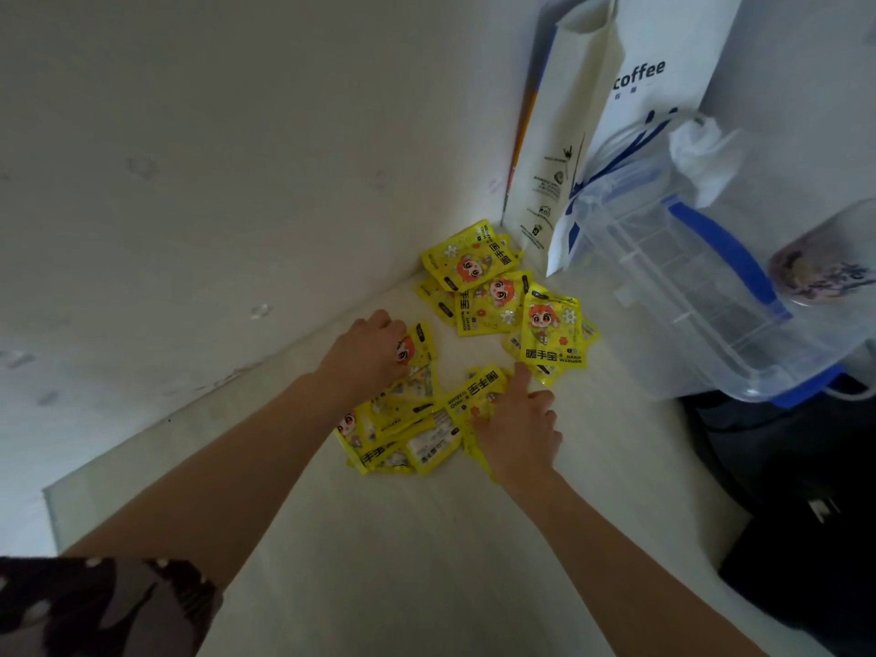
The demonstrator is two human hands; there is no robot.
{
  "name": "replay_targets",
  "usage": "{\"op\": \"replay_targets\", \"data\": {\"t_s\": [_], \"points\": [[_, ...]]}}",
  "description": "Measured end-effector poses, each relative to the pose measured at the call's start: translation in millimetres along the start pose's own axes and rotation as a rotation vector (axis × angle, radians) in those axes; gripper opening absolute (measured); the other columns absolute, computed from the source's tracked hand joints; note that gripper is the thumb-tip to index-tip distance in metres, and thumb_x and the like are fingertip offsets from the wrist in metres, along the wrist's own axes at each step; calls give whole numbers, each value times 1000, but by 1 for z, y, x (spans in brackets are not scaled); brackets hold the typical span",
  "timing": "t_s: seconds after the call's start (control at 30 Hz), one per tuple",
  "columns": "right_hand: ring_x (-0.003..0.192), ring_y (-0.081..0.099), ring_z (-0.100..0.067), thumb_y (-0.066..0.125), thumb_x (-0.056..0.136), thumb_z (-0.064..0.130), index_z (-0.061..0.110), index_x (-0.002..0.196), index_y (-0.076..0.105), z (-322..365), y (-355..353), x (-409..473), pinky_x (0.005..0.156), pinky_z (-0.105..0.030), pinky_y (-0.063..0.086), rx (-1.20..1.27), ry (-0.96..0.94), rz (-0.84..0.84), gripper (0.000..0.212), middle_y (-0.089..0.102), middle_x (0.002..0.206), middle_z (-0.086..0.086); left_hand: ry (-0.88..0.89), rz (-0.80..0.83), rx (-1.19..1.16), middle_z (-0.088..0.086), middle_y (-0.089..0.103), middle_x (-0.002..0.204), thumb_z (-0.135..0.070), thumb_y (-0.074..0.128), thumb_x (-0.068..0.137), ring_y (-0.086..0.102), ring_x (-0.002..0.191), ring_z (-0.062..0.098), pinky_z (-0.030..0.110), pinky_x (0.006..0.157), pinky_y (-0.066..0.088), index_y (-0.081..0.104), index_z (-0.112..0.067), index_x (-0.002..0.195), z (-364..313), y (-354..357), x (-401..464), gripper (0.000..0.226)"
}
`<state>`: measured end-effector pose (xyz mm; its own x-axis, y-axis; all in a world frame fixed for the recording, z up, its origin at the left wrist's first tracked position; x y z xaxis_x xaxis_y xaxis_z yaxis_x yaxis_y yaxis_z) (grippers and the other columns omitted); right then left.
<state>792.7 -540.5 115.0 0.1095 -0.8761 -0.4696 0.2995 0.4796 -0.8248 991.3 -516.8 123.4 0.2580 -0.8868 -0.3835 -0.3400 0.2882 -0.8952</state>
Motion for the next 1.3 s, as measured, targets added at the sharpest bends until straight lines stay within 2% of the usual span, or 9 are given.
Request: {"op": "replay_targets", "data": {"t_s": [0.1, 0.2, 0.4, 0.57, 0.77, 0.97, 1.1, 1.2, 1.3], "points": [[112, 54, -35, 69, 82, 41, 27, 148, 0, -6, -1, 0, 89, -47, 43, 21, 17, 12, 97, 54, 122, -14, -76, -85, -89, 12, 52, 114, -35, 64, 87, 46, 110, 30, 37, 84, 42, 48, -10, 121, 3, 1, -14, 45], [115, 54, -33, 67, 84, 38, 25, 149, 1, -12, -5, -2, 90, -45, 42, 23, 9, -33, 95, 56, 123, -11, -170, -111, -225, 14, 59, 102, -37, 69, 84, 53, 99, 31, 37, 73, 45, 47, -11, 110, 5, 2, -26, 42], [116, 55, -33, 64, 85, 34, 16, 134, 35, -31, -12, -5, 91, -43, 44, 35, 39, -87, 60, 60, 123, -8, -287, -204, -452, 6, 61, 97, -28, 78, 75, 61, 83, 29, 42, 69, 55, 43, -21, 100, 6, -2, -49, 43], [105, 61, -31, 63, 85, 36, 18, 112, 57, -37, -24, -12, 85, -40, 50, 114, 24, -79, 33, 65, 112, -7, -440, -262, -689, 2, 60, 101, -28, 78, 76, 62, 84, 22, 31, 65, 48, 52, -18, 111, 15, 6, -69, 45], [102, 61, -28, 63, 85, 41, 18, 104, 57, -42, -28, -13, 71, -29, 40, 144, -40, 27, 31, 65, 111, -2, -677, -321, -1252, 14, 71, 82, -17, 78, 76, 68, 75, 30, 49, 70, 57, 70, -9, 83, 24, 16, -99, 13], [98, 60, -30, 67, 82, 41, 15, 90, 50, -33, -44, -9, 73, -32, 42, 230, -71, 40, 31, 58, 93, 0, -818, -266, -1778, 11, 69, 87, -16, 72, 83, 66, 70, 25, 28, 50, 52, 64, -9, 96, 14, 31, -119, 18], [93, 60, -27, 73, 77, 37, 13, 91, 55, -18, -49, -2, 79, -37, 47, 353, -94, 75, 34, 61, 93, -3, -862, -212, -1866, 11, 69, 86, -16, 70, 85, 66, 70, 24, 30, 53, 54, 61, -9, 94, 6, 36, -119, 14], [96, 60, -26, 74, 78, 34, 8, 101, 60, -6, -46, 1, 85, -38, 49, 387, -102, 136, 38, 63, 101, -6, -861, -214, -1883, 10, 69, 82, -14, 70, 85, 66, 65, 23, 27, 45, 54, 61, -8, 89, 0, 34, -114, 11], [95, 62, -27, 76, 76, 33, 5, 101, 62, 5, -39, 7, 84, -41, 51, 386, -115, 185, 40, 65, 104, -10, -882, -211, -1885, 13, 69, 85, -14, 72, 83, 67, 68, 26, 33, 49, 57, 61, -5, 97, -1, 32, -106, 20]]}}
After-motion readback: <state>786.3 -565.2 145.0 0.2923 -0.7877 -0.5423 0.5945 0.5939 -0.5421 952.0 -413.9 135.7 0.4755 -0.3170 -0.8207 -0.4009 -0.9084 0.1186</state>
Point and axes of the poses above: each hand's wrist, its own x-axis towards the middle knuckle, its own y-axis out of the palm, z = x × y, the point moved 1 cm from there along x, towards the middle knuckle
